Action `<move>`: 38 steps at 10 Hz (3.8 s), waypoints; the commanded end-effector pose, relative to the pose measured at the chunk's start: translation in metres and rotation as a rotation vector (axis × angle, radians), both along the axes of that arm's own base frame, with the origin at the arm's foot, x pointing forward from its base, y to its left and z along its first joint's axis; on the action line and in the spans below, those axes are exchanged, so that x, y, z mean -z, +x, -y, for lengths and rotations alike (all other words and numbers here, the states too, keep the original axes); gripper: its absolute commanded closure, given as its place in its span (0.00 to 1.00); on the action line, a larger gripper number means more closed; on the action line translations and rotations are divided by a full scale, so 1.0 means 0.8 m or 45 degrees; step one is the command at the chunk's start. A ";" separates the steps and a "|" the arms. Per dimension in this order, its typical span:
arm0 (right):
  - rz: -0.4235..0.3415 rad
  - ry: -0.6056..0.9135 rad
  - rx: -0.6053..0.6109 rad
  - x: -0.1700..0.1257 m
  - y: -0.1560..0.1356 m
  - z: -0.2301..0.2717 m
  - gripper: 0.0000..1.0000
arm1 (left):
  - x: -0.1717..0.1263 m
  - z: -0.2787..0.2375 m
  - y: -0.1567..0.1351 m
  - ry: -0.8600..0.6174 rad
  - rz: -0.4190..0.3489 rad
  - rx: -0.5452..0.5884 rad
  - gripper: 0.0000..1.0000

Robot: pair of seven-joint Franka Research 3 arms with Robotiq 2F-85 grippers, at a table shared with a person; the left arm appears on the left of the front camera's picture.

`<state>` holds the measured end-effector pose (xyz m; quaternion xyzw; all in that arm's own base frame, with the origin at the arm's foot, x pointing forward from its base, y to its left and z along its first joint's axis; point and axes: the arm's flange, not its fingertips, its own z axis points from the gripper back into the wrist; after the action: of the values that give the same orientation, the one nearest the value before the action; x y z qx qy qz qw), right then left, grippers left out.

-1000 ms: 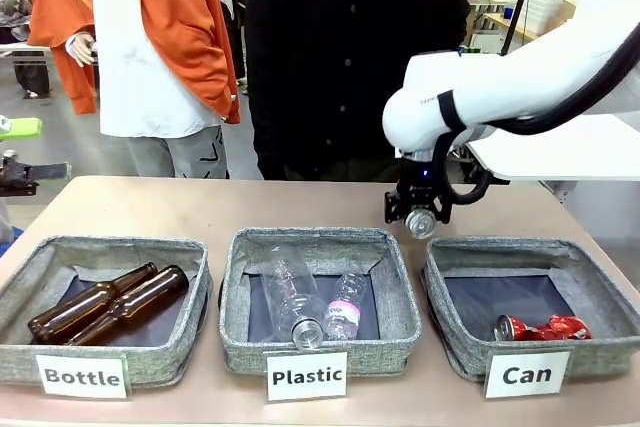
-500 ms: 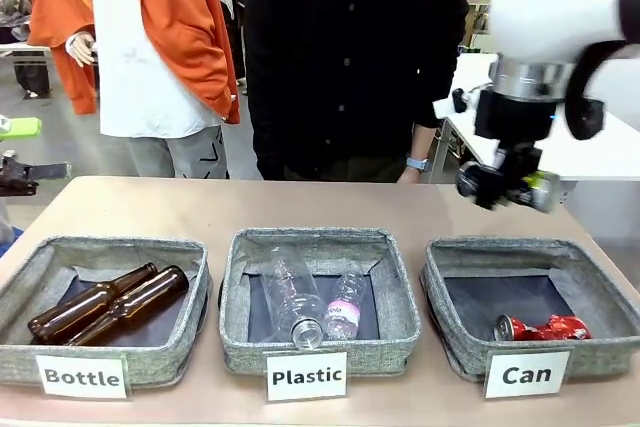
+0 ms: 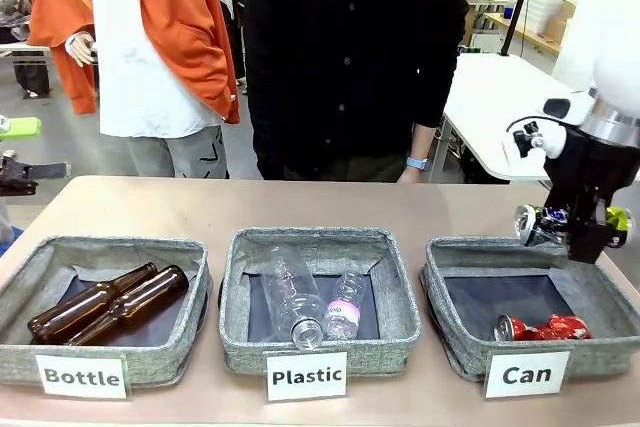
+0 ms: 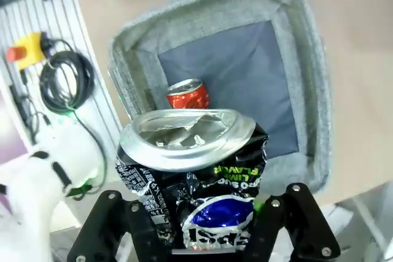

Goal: Sort the can waste into the basket.
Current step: Pick up the can waste from the table and place it in the right Fabric basket.

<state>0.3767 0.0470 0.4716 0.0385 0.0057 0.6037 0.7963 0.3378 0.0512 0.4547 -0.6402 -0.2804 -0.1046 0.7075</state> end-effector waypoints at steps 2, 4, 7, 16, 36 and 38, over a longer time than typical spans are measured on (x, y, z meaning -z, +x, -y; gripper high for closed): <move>0.001 0.075 -0.048 0.008 0.000 0.002 1.00 | -0.002 0.000 -0.001 -0.013 0.001 -0.013 0.00; 0.019 0.063 -0.041 0.006 0.000 -0.002 0.91 | -0.002 0.000 -0.001 -0.013 0.001 -0.013 0.00; 0.023 0.058 -0.041 0.005 0.002 -0.005 0.00 | -0.002 0.000 -0.001 -0.013 0.001 -0.013 0.00; -0.386 0.496 0.374 -0.019 0.019 0.004 0.00 | -0.002 0.000 -0.001 -0.013 0.001 -0.013 0.00; -1.118 1.324 1.223 -0.012 0.008 0.091 0.00 | -0.002 0.000 -0.001 -0.013 0.001 -0.013 0.00; -1.118 1.324 1.223 -0.012 0.008 0.091 0.00 | -0.002 0.000 -0.001 -0.013 0.001 -0.013 0.00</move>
<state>0.3826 -0.0222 0.4797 0.6303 0.0209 0.0453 0.7748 0.3379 0.0512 0.4544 -0.6403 -0.2802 -0.1042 0.7076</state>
